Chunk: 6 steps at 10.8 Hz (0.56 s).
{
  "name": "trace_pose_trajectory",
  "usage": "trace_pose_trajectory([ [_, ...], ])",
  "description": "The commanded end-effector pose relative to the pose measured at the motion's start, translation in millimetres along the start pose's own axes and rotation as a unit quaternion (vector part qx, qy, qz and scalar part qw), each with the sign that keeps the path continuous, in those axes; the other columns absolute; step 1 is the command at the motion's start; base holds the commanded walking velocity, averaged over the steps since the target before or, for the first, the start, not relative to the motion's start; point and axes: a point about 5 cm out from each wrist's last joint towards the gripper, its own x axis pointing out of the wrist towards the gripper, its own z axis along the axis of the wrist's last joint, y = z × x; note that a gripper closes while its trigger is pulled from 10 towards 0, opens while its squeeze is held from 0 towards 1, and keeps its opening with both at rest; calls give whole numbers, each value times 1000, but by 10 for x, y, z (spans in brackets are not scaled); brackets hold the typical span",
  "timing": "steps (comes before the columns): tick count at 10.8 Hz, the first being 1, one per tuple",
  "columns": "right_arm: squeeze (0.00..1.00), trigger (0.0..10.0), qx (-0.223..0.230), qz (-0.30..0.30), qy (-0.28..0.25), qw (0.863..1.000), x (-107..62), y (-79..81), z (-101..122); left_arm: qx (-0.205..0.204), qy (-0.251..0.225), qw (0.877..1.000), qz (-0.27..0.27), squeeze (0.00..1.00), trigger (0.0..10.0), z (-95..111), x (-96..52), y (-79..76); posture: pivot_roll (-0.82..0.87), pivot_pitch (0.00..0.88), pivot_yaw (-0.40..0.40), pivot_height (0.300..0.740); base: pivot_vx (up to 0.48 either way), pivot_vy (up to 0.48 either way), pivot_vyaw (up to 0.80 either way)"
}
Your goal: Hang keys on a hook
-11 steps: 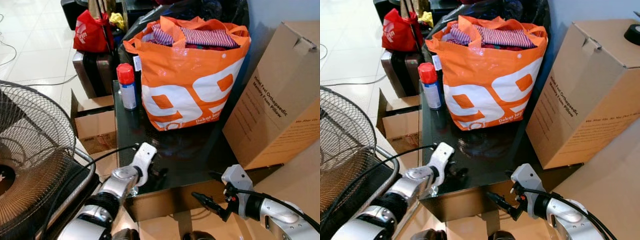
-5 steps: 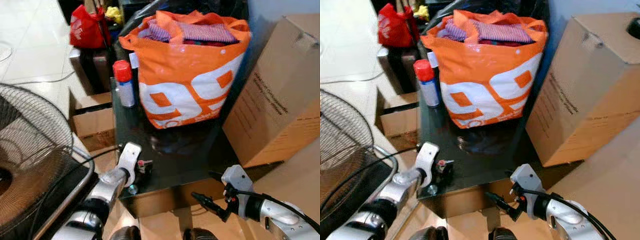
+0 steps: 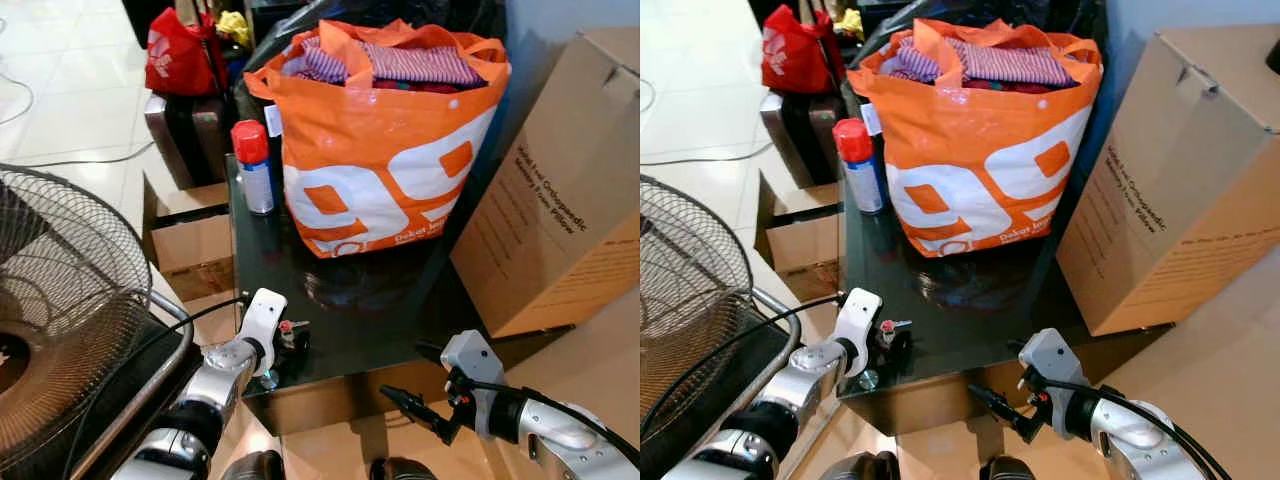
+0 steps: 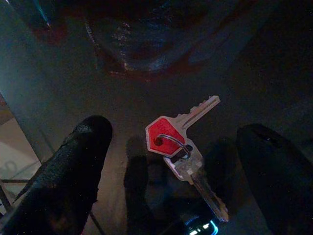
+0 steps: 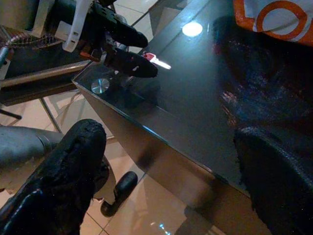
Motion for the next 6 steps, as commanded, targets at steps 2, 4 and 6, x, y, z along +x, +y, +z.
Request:
trace_pose_trajectory([
  [2,0,10000,-6,-9,3,1000,-47,-26,6,2,36,998,-57,0,10000,-55,69,-222,-237,136,60,740,0,0,0],
  [4,0,10000,-8,-11,5,1000,-62,-31,3,1,25,997,-73,0,10000,85,129,-307,-243,136,63,740,0,0,0],
  [6,0,10000,-9,-12,5,1000,-62,-26,6,-1,16,996,-83,0,10000,193,173,-383,-243,134,66,740,0,0,0],
])
